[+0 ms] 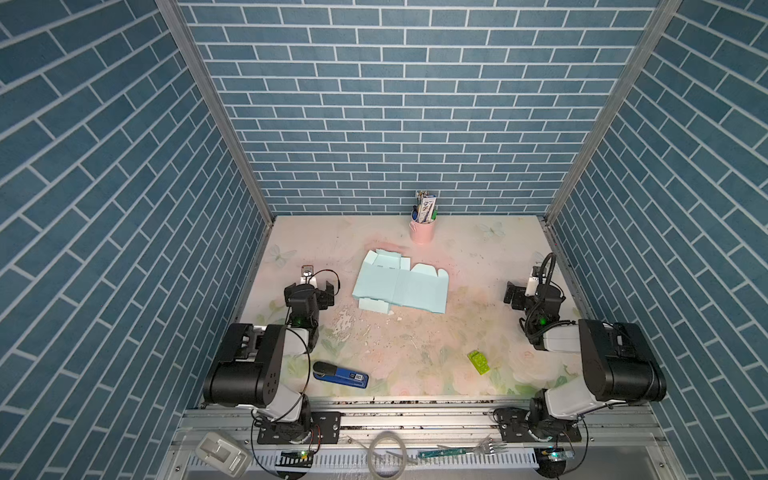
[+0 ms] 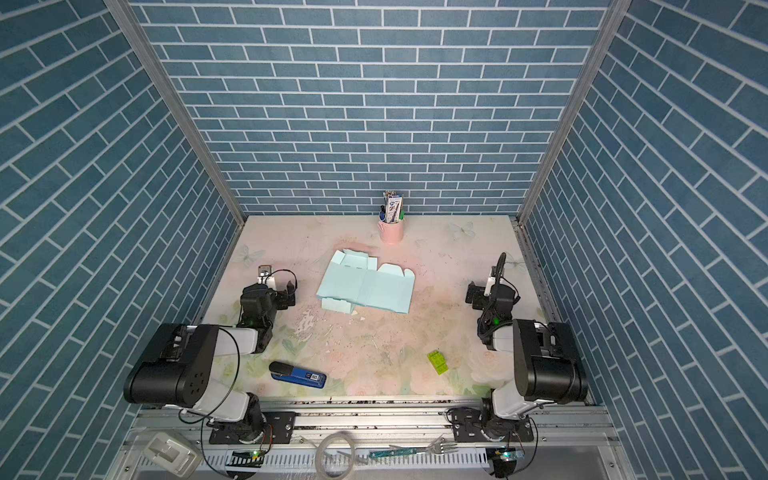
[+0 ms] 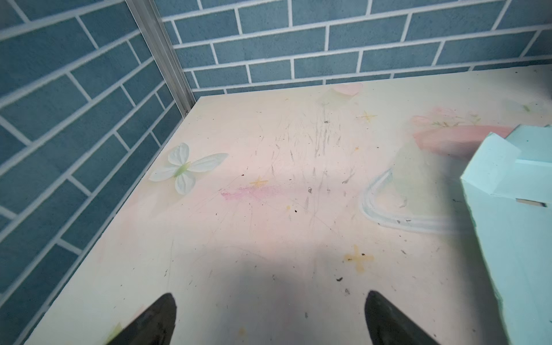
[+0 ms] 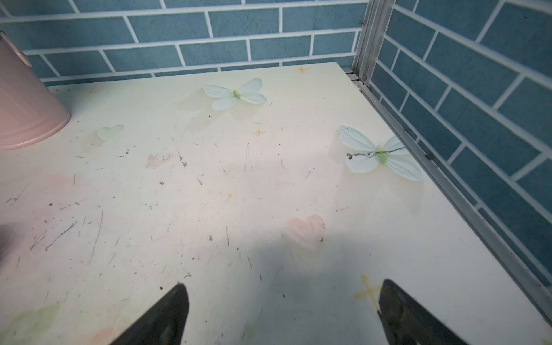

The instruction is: Fold the paper box

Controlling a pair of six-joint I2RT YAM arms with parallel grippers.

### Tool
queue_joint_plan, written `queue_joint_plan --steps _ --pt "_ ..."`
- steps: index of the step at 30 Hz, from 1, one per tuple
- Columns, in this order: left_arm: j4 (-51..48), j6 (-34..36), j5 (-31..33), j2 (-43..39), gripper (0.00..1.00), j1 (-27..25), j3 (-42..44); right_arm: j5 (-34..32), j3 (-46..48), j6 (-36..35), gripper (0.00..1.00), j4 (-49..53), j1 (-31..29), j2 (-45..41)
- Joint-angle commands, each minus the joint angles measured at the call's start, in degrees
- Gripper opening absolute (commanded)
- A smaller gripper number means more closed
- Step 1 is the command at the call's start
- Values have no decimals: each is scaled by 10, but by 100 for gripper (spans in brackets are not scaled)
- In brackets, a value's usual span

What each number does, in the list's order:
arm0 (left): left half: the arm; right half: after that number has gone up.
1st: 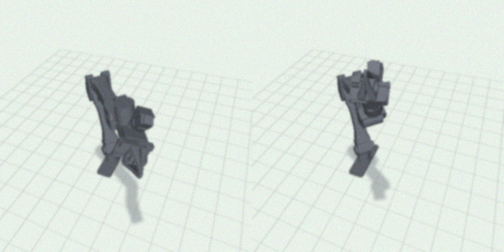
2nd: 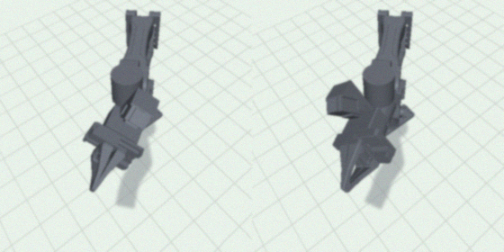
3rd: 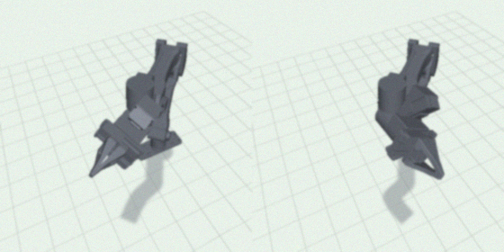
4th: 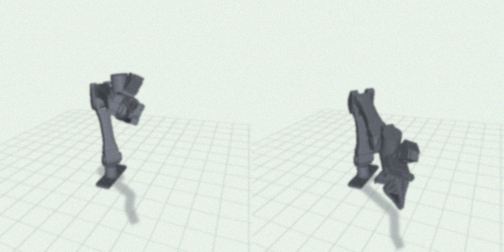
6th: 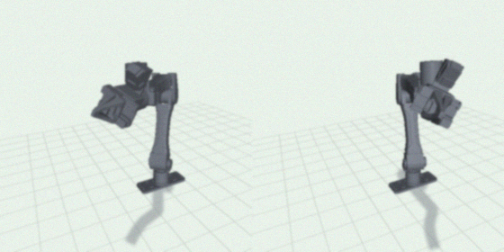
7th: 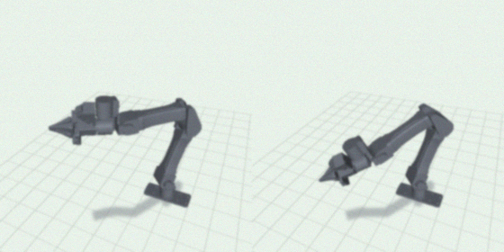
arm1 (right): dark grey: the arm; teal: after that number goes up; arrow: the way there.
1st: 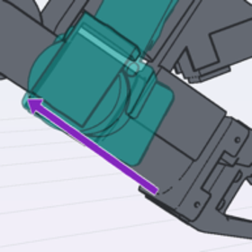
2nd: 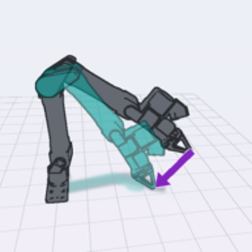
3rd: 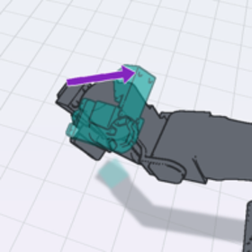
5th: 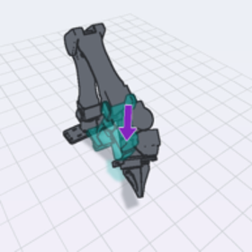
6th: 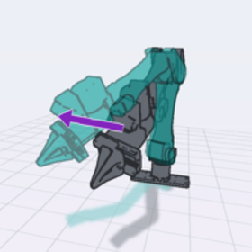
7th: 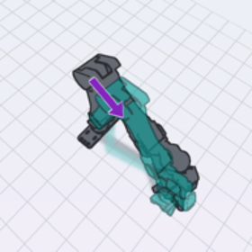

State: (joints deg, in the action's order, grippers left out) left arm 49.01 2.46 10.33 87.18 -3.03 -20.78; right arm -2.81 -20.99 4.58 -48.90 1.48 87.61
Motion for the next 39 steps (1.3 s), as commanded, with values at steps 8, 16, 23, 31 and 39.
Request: queue_joint_plan --steps 8,16,23,31,39 --pt "13 7 3 6 100 -3 -10 -8 -12 -17 99 -17 3 8" --pt "13 7 3 6 100 -3 -11 -7 -12 -17 99 -17 3 8" --pt "13 7 3 6 100 -3 -11 -8 -12 -17 99 -17 3 8" --pt "13 6 3 6 100 -3 -12 -7 -13 -16 99 -14 4 8" --pt "5 12 11 3 100 -11 -14 -6 -13 -16 99 -14 3 9"
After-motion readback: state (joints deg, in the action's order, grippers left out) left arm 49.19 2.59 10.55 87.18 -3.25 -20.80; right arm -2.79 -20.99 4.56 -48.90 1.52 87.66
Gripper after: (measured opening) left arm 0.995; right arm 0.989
